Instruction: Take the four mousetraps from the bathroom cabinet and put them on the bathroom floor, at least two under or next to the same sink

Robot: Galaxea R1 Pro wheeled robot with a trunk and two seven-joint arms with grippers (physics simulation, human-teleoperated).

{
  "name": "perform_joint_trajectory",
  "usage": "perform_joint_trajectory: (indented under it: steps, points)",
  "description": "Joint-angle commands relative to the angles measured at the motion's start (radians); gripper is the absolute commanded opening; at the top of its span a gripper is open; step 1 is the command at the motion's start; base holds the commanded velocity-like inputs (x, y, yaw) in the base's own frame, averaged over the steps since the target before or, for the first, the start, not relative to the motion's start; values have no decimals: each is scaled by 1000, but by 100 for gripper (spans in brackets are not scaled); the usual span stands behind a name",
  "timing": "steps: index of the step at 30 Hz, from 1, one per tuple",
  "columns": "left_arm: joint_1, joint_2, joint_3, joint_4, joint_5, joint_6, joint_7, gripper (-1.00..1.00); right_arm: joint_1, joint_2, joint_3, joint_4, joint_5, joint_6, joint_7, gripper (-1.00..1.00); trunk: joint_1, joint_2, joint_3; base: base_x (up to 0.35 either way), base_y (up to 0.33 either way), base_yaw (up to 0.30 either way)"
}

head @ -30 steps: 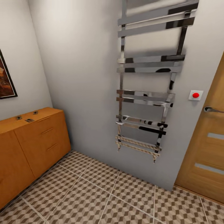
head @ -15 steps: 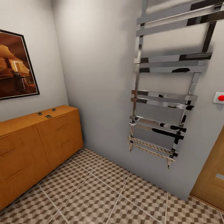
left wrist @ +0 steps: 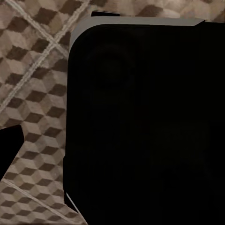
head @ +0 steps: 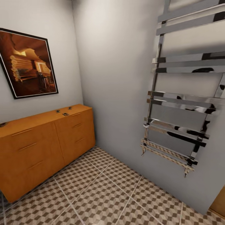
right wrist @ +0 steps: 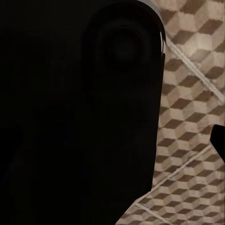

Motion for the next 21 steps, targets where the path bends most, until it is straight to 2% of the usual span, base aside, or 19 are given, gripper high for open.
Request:
perform_joint_trajectory:
  steps: [1, 9, 21]
  points:
    - [0, 0, 0, 0, 14, -2, 1, 100, 0, 0, 1, 0, 1, -2, -1, 100, 0, 0, -1, 0, 0, 274]
    - [0, 0, -1, 1, 38, -2, 0, 100, 0, 0, 1, 0, 1, -2, -1, 100, 0, 0, -1, 0, 0, 274]
    - [0, -3, -1, 1, 43, -2, -2, 100, 0, 0, 1, 0, 1, -2, -1, 100, 0, 0, -1, 0, 0, 274]
